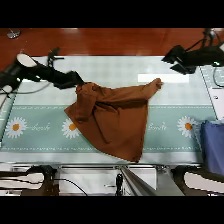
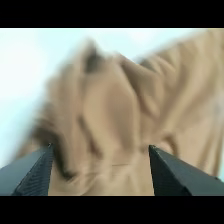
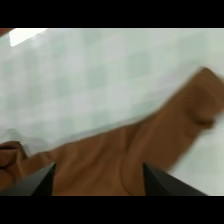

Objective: Fold the shirts.

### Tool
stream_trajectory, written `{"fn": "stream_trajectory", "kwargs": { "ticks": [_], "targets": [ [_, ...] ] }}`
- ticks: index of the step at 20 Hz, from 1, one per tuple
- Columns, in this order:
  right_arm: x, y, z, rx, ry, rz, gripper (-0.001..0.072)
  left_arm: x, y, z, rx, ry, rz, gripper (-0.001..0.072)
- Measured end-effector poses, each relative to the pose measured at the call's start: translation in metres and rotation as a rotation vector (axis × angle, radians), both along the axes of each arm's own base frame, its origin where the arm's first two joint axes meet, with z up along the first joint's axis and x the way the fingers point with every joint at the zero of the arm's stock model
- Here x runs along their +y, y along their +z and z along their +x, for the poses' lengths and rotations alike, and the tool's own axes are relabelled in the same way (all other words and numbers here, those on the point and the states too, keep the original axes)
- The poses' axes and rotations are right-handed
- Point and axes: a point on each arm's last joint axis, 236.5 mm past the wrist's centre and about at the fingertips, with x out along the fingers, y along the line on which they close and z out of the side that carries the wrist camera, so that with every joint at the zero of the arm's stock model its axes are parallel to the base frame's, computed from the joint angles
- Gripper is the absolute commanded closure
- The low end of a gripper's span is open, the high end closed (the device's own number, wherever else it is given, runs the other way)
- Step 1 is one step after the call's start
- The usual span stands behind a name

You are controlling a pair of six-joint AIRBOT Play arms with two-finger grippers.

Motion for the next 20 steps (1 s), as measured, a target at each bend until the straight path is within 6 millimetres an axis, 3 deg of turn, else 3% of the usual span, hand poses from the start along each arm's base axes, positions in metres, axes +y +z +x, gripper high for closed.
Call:
{"fn": "stream_trajectory", "kwargs": {
  "ticks": [3, 4, 7, 11, 12, 13, 16, 20],
  "targets": [
    [-0.045, -0.019, -0.042, 0.130, 0.009, -0.130, 0.0082, 0.054, 0.007, 0.013, 0.033, 0.136, 0.046, 0.0007],
    [-0.056, -0.031, -0.062, 0.183, 0.010, -0.171, 0.0082, 0.060, 0.003, 0.010, 0.058, 0.152, 0.039, 0.0007],
    [-0.053, -0.068, -0.118, 0.307, 0.036, -0.184, 0.0082, 0.038, -0.017, -0.012, 0.161, 0.066, -0.059, 0.0007],
    [0.000, -0.117, -0.186, 0.432, 0.165, -0.106, 0.0082, -0.017, -0.035, -0.038, 0.237, -0.121, -0.177, 0.0015],
    [0.015, -0.128, -0.201, 0.462, 0.205, -0.092, 0.0082, -0.027, -0.040, -0.043, 0.248, -0.157, -0.188, 0.0162],
    [0.029, -0.137, -0.216, 0.493, 0.248, -0.087, 0.0082, -0.038, -0.044, -0.048, 0.258, -0.193, -0.197, 0.0652],
    [0.061, -0.156, -0.251, 0.553, 0.353, -0.080, 0.0082, -0.059, -0.049, -0.059, 0.256, -0.290, -0.213, 0.0672],
    [0.086, -0.164, -0.285, 0.617, 0.453, -0.089, 0.0082, -0.065, -0.038, -0.054, 0.211, -0.346, -0.222, 0.0672]
  ]
}}
